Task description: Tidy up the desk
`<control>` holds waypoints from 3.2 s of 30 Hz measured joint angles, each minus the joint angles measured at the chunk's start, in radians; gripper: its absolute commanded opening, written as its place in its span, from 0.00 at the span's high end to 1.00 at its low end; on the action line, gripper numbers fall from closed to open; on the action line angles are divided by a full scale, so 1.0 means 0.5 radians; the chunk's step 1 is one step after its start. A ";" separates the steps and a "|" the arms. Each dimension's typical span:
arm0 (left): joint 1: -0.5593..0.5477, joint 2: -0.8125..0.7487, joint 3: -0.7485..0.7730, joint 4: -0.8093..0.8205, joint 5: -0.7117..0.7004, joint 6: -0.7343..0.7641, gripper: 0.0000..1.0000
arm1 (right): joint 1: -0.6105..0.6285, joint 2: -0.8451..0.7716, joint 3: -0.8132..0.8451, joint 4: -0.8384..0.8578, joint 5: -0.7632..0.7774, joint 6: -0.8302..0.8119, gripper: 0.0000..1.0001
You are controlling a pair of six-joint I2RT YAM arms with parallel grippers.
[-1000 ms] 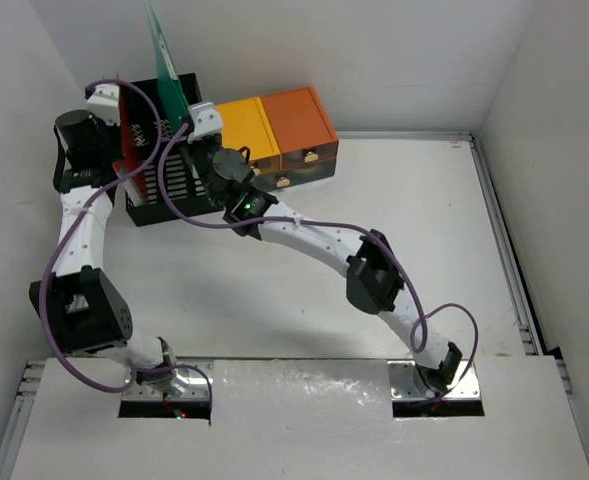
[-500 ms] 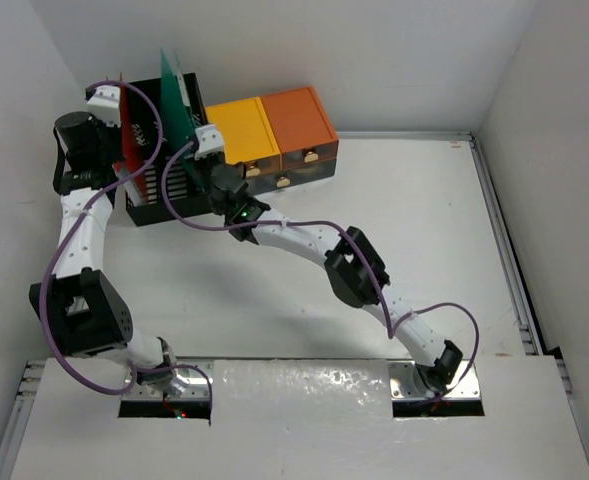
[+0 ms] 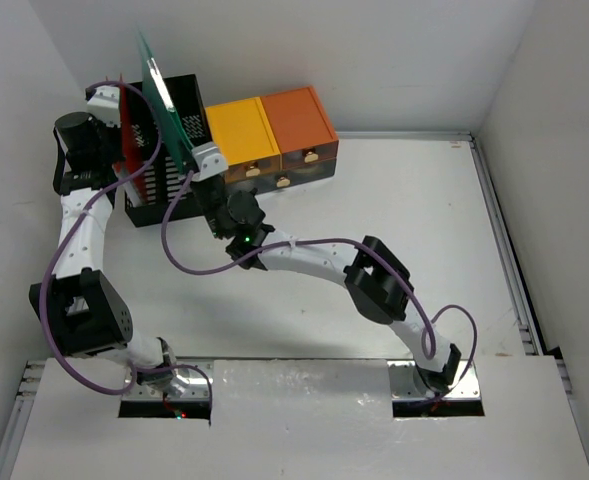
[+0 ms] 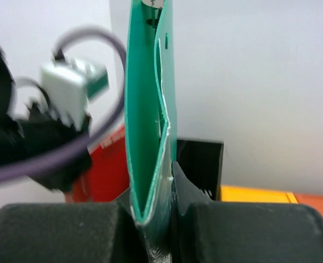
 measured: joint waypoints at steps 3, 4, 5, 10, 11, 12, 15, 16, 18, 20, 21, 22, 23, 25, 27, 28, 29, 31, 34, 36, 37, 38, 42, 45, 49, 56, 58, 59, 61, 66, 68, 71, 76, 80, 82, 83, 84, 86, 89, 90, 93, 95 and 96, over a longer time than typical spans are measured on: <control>0.000 0.000 0.000 0.000 0.000 0.001 1.00 | 0.021 -0.024 0.011 0.109 -0.020 -0.018 1.00; 0.000 0.000 0.000 0.000 -0.001 0.001 1.00 | 0.018 -0.022 0.027 0.107 -0.014 -0.027 1.00; 0.000 0.000 0.000 0.000 0.000 0.001 1.00 | 0.014 -0.012 0.050 0.098 -0.009 -0.037 1.00; 0.000 0.000 -0.001 -0.001 -0.001 0.014 1.00 | -0.008 0.109 0.239 0.115 0.074 -0.114 1.00; 0.000 -0.001 -0.003 0.002 -0.002 0.017 1.00 | -0.011 0.127 0.246 0.116 0.101 -0.133 1.00; 0.000 -0.003 -0.005 0.002 -0.001 0.022 1.00 | -0.016 0.143 0.249 0.115 0.124 -0.150 1.00; 0.000 -0.007 -0.011 0.006 -0.001 0.029 1.00 | -0.023 0.220 0.320 0.081 0.176 -0.179 1.00; 0.000 -0.008 -0.011 0.006 -0.001 0.030 1.00 | -0.024 0.252 0.362 0.049 0.184 -0.180 1.00; 0.000 -0.008 -0.014 0.012 -0.001 0.030 1.00 | -0.024 0.298 0.426 -0.002 0.190 -0.177 1.00; 0.000 -0.008 -0.014 0.012 -0.001 0.030 1.00 | -0.025 0.324 0.461 -0.049 0.190 -0.163 1.00; 0.000 -0.008 -0.014 0.012 -0.001 0.030 1.00 | -0.031 0.338 0.483 -0.072 0.190 -0.154 1.00; 0.000 -0.008 -0.014 0.012 -0.001 0.030 1.00 | -0.034 0.356 0.506 -0.093 0.193 -0.145 1.00; 0.000 -0.008 -0.014 0.012 -0.001 0.031 1.00 | -0.038 0.378 0.538 -0.113 0.194 -0.136 1.00; 0.000 -0.008 -0.014 0.012 -0.001 0.032 1.00 | -0.047 0.426 0.602 -0.157 0.195 -0.104 1.00; 0.000 -0.008 -0.015 0.012 -0.001 0.036 1.00 | -0.066 0.475 0.667 -0.223 0.198 -0.061 1.00; 0.000 -0.008 -0.015 0.012 -0.001 0.037 1.00 | -0.079 0.497 0.690 -0.249 0.198 -0.034 1.00; 0.000 -0.008 -0.015 0.012 -0.001 0.037 1.00 | -0.097 0.515 0.702 -0.275 0.200 -0.008 1.00; 0.000 -0.008 -0.015 0.013 -0.001 0.037 1.00 | -0.133 0.549 0.711 -0.317 0.206 0.027 1.00; 0.000 -0.008 -0.016 0.014 -0.001 0.037 1.00 | -0.172 0.598 0.729 -0.385 0.234 0.065 1.00; 0.000 -0.008 -0.016 0.014 -0.001 0.037 1.00 | -0.192 0.625 0.736 -0.425 0.233 0.111 1.00; 0.000 -0.008 -0.017 0.014 -0.001 0.037 1.00 | -0.194 0.635 0.737 -0.448 0.233 0.134 1.00; 0.000 -0.008 -0.016 0.014 -0.001 0.036 1.00 | -0.194 0.647 0.743 -0.465 0.233 0.155 1.00; 0.000 -0.008 -0.016 0.014 0.007 0.036 1.00 | -0.186 0.727 0.832 -0.534 0.227 0.216 1.00; 0.000 -0.008 -0.017 0.013 0.014 0.036 1.00 | -0.172 0.762 0.861 -0.583 0.228 0.250 1.00; 0.000 -0.008 -0.017 0.013 0.021 0.036 1.00 | -0.169 0.773 0.844 -0.613 0.230 0.292 1.00; 0.000 -0.009 -0.017 0.008 0.037 0.036 1.00 | -0.184 0.769 0.740 -0.568 0.272 0.371 0.66; 0.000 -0.012 -0.016 0.000 0.037 0.036 0.96 | -0.182 0.759 0.694 -0.564 0.271 0.385 0.42; 0.000 -0.012 -0.016 -0.001 0.037 0.037 0.92 | -0.178 0.754 0.674 -0.567 0.269 0.388 0.37; 0.000 -0.012 -0.016 -0.002 0.035 0.041 0.80 | -0.167 0.723 0.597 -0.570 0.252 0.379 0.30; 0.005 -0.012 -0.016 -0.112 0.036 0.052 0.68 | -0.142 0.531 0.342 -0.573 0.169 0.377 0.19; 0.008 -0.012 -0.016 -0.155 0.037 0.051 0.67 | -0.137 0.430 0.268 -0.577 0.114 0.369 0.18; 0.013 -0.012 -0.016 -0.220 0.038 0.050 0.64 | -0.136 0.258 0.205 -0.585 0.011 0.348 0.27; 0.016 -0.012 -0.003 -0.302 0.043 0.043 0.53 | -0.135 0.025 0.182 -0.570 -0.092 0.335 0.21; 0.017 -0.013 0.017 -0.358 0.051 0.034 0.37 | -0.135 -0.116 0.020 -0.529 -0.154 0.343 0.11; 0.017 -0.015 0.037 -0.391 0.053 0.034 0.33 | -0.135 -0.218 -0.174 -0.505 -0.181 0.344 0.01; 0.017 -0.019 0.055 -0.416 0.055 0.037 0.30 | -0.136 -0.285 -0.291 -0.509 -0.187 0.338 0.01; 0.017 -0.027 0.071 -0.440 0.060 0.037 0.28 | -0.137 -0.371 -0.426 -0.541 -0.188 0.330 0.01; 0.017 -0.059 0.109 -0.487 0.079 0.037 0.21 | -0.148 -0.565 -0.687 -0.616 -0.189 0.318 0.01; 0.017 -0.163 0.154 -0.560 0.143 0.037 0.11 | -0.204 -0.943 -1.030 -0.871 -0.212 0.335 0.01; 0.017 -0.217 0.159 -0.581 0.177 0.035 0.11 | -0.253 -1.089 -1.120 -0.992 -0.240 0.376 0.01; 0.017 -0.407 0.163 -0.657 0.287 0.036 0.10 | -0.550 -1.518 -1.377 -1.299 -0.348 0.566 0.01; 0.017 -0.548 0.163 -0.728 0.382 0.046 0.09 | -0.819 -1.792 -1.641 -1.369 -0.385 0.713 0.01; 0.017 -0.619 0.161 -0.774 0.432 0.058 0.09 | -0.953 -1.927 -1.801 -1.413 -0.377 0.790 0.01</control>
